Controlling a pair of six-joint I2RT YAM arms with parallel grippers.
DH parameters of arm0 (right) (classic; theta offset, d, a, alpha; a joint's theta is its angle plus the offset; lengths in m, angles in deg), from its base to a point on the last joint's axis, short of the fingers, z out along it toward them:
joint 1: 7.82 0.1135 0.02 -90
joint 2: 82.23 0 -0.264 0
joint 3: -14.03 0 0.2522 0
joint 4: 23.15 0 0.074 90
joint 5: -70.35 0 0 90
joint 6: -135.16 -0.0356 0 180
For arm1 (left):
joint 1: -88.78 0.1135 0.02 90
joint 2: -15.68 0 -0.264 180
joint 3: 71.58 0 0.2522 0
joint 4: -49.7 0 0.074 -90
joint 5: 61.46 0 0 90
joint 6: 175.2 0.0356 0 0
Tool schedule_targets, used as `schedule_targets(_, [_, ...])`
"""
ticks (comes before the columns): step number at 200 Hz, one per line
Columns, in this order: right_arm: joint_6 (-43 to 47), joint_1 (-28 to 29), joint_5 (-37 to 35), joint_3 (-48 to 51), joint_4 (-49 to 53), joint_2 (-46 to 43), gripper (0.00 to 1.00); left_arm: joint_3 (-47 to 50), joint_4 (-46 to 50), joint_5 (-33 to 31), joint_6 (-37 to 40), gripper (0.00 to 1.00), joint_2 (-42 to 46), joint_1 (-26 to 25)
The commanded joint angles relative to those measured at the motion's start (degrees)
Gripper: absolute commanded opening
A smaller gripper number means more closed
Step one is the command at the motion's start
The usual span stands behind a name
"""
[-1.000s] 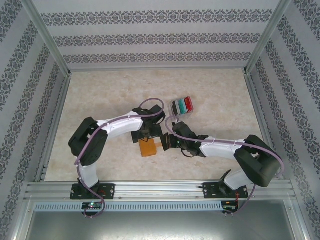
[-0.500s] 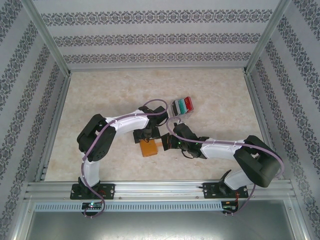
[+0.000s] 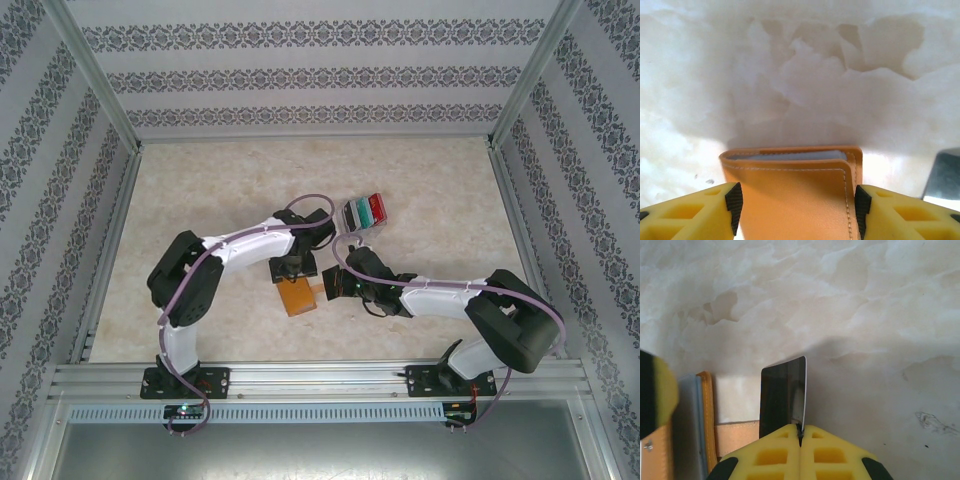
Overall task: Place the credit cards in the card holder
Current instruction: Open the card holder at the bottom-center of the table, then move the card holder to the center of the table.
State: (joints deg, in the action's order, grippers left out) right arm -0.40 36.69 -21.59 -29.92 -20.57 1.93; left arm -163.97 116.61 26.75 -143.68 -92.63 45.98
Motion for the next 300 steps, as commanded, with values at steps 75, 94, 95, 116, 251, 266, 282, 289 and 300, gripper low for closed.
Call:
schedule_targets(75, [-0.8,0.4,-3.6,0.0,8.2,2.7,0.0,17.4,1.8,-2.4,-4.6,0.39,18.9,-0.7])
schedule_targets(94, [-0.6,0.3,-3.5,-0.6,8.7,3.0,0.0,20.7,0.3,-3.1,-6.3,0.21,22.5,-0.7])
schedule_targets(95, [-0.6,0.4,-3.4,-0.7,8.7,2.9,0.0,20.9,0.3,-3.1,-6.4,0.2,22.7,-0.7])
schedule_targets(116, [-0.4,0.4,-2.8,-1.3,8.9,3.1,0.0,24.2,-3.2,-3.4,-7.0,0.06,25.4,-0.6])
schedule_targets(251, [6.4,-5.3,1.9,0.0,14.2,-22.6,0.0,21.2,-31.1,6.5,10.2,0.0,17.9,-0.2])
schedule_targets(266, [7.8,-6.3,5.1,1.0,12.7,-22.0,0.0,20.2,-32.7,8.5,12.5,0.0,16.2,-0.1])
schedule_targets(282, [10.2,-7.4,4.9,-0.4,15.9,-19.5,0.0,17.5,-30.5,9.4,15.6,0.0,13.7,-0.1])
schedule_targets(289, [10.5,-8.3,4.7,-0.2,16.1,-18.7,0.0,16.3,-28.9,9.1,16.6,0.0,12.6,-0.1])
schedule_targets(300, [10.9,-9.4,4.5,1.1,13.8,-18.0,0.0,15.4,-27.9,9.7,17.8,0.0,11.5,-0.1])
